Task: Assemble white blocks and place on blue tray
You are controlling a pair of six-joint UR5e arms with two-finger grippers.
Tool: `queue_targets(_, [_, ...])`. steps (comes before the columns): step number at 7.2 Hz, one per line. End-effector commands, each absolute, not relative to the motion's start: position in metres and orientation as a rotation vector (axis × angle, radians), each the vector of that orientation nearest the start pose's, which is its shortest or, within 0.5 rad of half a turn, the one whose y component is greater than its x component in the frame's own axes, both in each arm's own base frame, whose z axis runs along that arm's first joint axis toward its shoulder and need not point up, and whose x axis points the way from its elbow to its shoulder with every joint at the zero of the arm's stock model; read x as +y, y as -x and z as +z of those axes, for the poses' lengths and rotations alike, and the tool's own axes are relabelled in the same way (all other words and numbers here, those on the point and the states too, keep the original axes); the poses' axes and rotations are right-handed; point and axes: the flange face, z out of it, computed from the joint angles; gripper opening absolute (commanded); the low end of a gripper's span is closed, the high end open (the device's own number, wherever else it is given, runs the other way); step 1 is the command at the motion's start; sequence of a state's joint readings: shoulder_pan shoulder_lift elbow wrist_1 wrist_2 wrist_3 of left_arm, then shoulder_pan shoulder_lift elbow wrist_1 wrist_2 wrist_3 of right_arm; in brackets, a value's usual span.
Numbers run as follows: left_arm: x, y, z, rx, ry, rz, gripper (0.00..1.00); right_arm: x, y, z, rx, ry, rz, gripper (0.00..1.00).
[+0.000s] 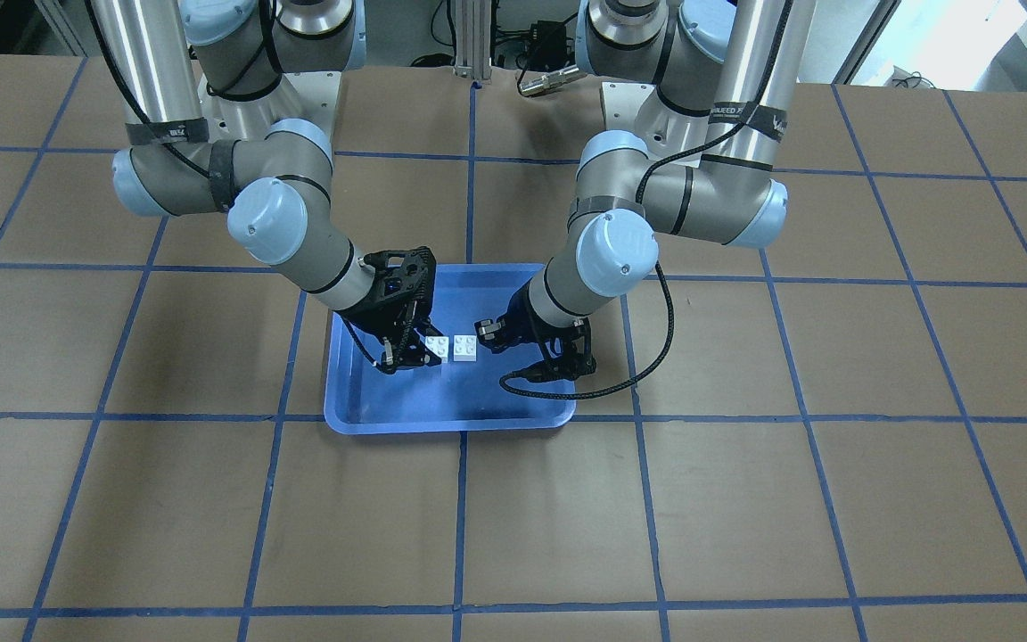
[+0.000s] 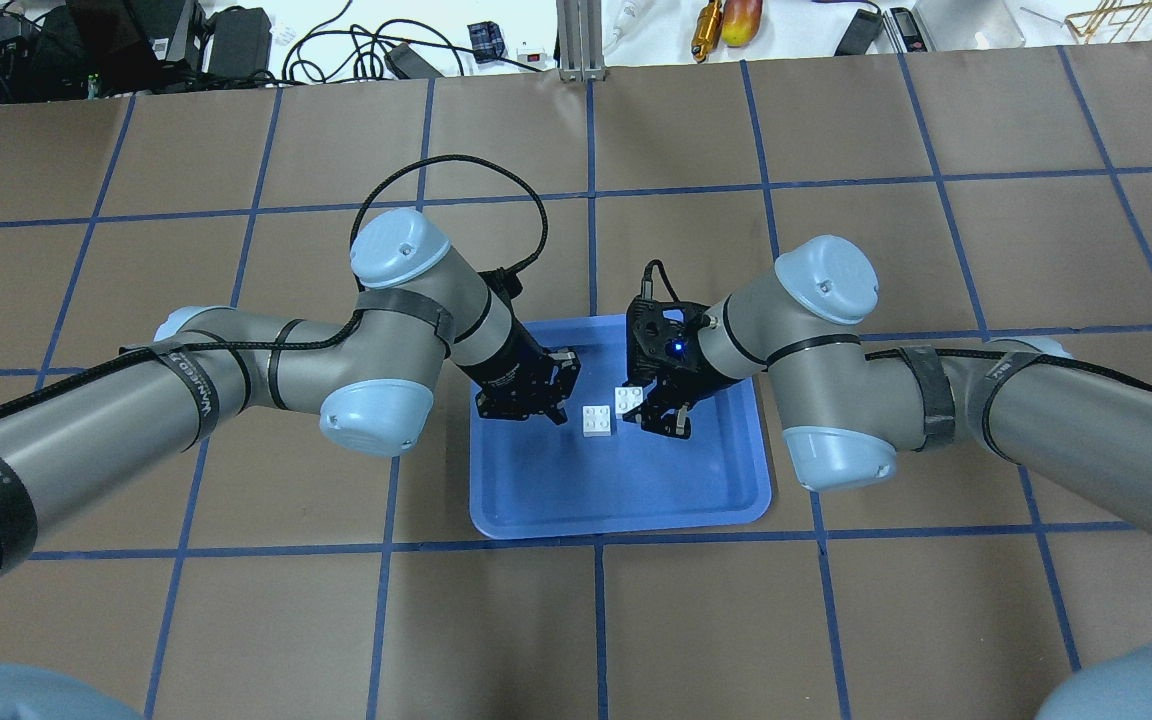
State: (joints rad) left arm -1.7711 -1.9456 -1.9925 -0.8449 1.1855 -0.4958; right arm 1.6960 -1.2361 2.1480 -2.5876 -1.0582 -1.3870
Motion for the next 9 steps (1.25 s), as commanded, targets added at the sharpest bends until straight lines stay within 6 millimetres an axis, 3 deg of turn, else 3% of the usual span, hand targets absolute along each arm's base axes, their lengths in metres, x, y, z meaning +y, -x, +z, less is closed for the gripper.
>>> queue_targets(1, [-0.4782,0.2716,0.1747,3.413,0.549,0.360,0.00,-0.4599,-0.2417,0.1723,1.967,1.899,-0.525,0.14])
queue_targets(9, [-0.4790,0.2748,0.1714,3.432,0.573,0.398,0.00,-0.4567,-0.2437,0.1632,1.985,1.861,-0.495,0.16])
